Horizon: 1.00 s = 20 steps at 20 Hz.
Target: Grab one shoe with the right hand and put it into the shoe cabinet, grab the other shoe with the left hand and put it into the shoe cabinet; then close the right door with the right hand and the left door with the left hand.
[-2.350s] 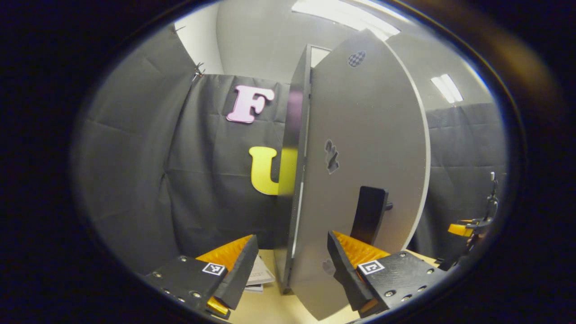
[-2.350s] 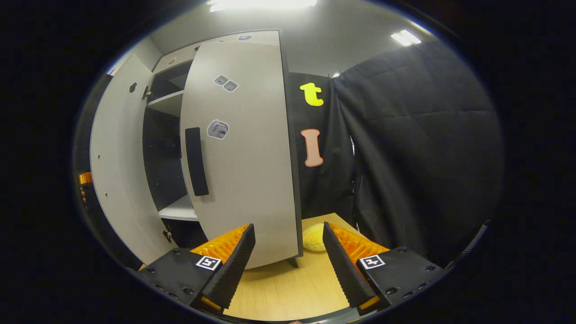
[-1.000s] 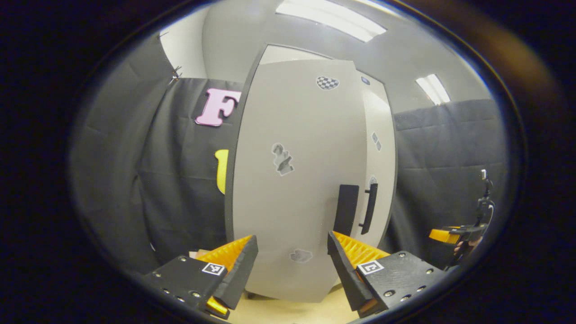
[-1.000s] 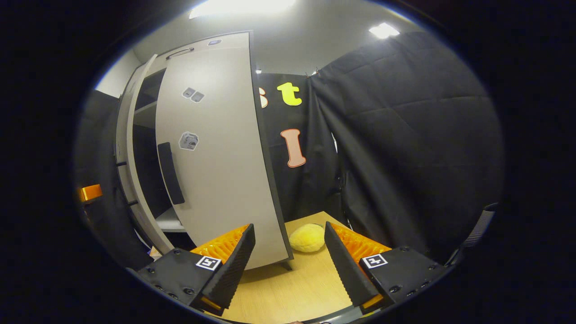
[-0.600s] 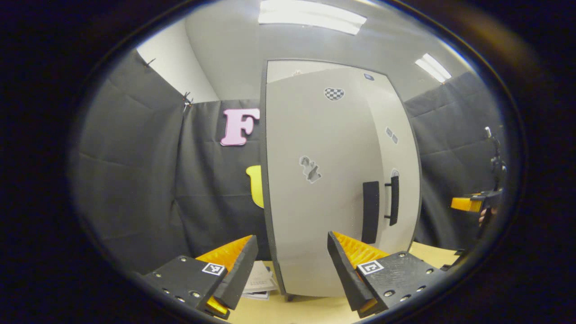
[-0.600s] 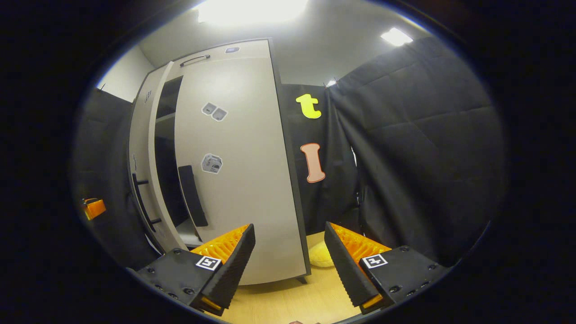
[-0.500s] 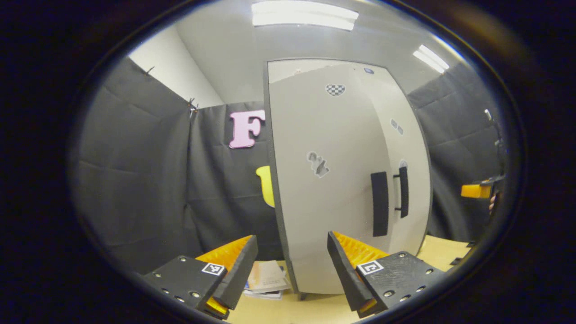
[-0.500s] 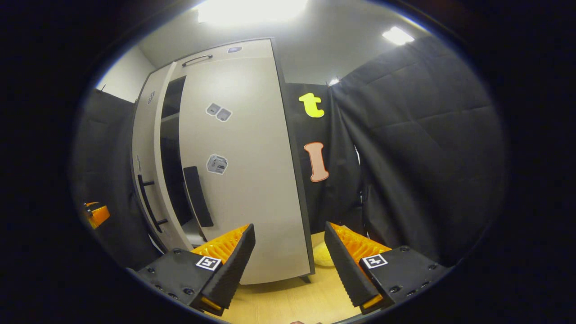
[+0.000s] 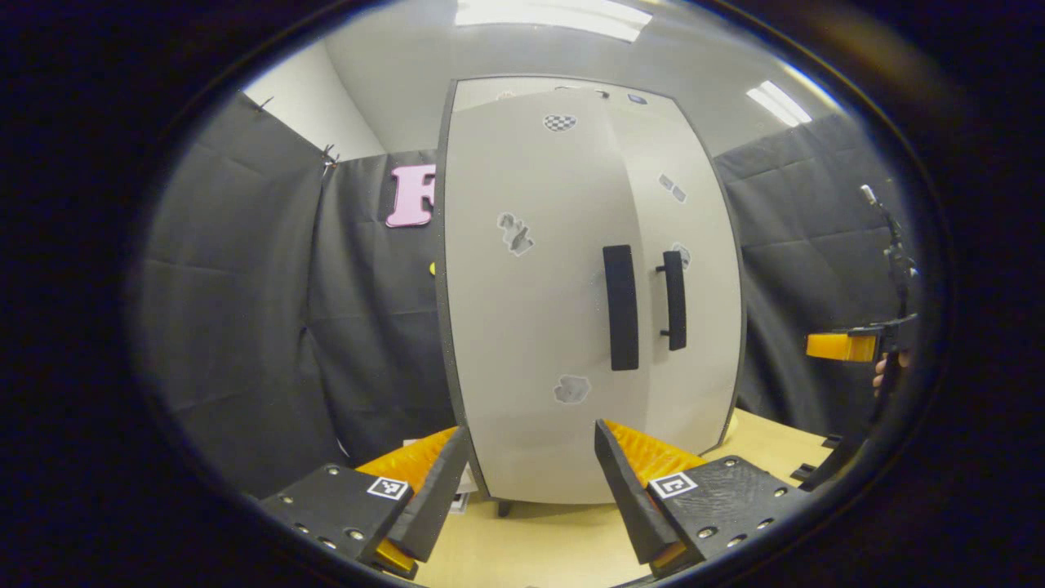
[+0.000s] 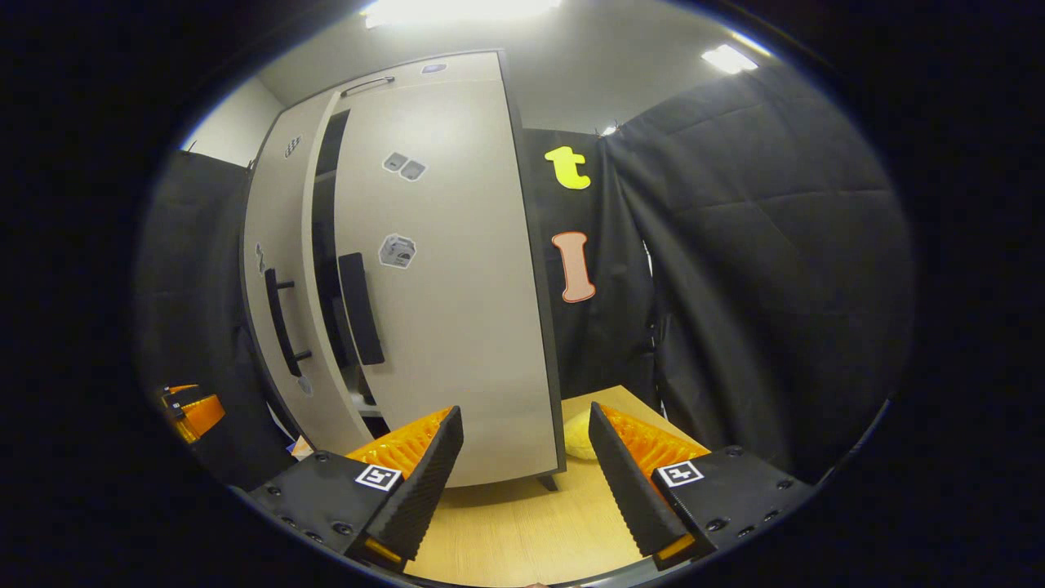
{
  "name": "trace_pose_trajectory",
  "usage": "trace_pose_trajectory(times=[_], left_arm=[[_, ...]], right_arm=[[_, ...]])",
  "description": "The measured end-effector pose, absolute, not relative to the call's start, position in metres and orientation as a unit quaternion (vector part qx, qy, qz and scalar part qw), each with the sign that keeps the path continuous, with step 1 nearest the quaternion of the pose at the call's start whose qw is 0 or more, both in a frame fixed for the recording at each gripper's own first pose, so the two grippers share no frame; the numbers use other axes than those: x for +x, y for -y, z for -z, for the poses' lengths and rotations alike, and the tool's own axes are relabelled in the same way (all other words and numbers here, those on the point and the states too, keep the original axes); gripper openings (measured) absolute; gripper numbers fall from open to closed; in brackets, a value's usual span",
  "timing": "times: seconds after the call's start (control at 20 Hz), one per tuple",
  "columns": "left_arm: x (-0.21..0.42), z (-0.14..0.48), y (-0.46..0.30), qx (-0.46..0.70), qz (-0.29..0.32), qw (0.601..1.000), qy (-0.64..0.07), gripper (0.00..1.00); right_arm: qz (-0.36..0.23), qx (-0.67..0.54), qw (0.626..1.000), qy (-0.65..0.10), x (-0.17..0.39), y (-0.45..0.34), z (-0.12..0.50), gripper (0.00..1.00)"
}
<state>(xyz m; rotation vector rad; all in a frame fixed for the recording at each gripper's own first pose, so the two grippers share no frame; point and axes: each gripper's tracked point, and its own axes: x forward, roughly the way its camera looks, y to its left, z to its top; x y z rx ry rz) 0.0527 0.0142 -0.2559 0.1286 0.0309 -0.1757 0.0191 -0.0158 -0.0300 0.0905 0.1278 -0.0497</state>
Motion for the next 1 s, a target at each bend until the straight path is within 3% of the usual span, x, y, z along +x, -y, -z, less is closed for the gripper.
trace_pose_trajectory(times=[0.55,0.6,1.0], left_arm=[[0.048,0.235,-0.025,-0.048,0.096,0.994,0.008,0.90],[0.050,0.238,-0.029,-0.055,0.090,0.994,0.002,0.94],[0.047,0.263,-0.049,-0.124,0.056,0.990,-0.026,0.90]], right_arm=[[-0.002,0.021,0.998,-0.058,0.011,0.000,0.031,0.98],[-0.004,0.026,0.997,-0.066,0.011,0.000,0.033,0.98],[-0.014,0.054,0.996,-0.066,0.007,0.003,0.027,0.98]])
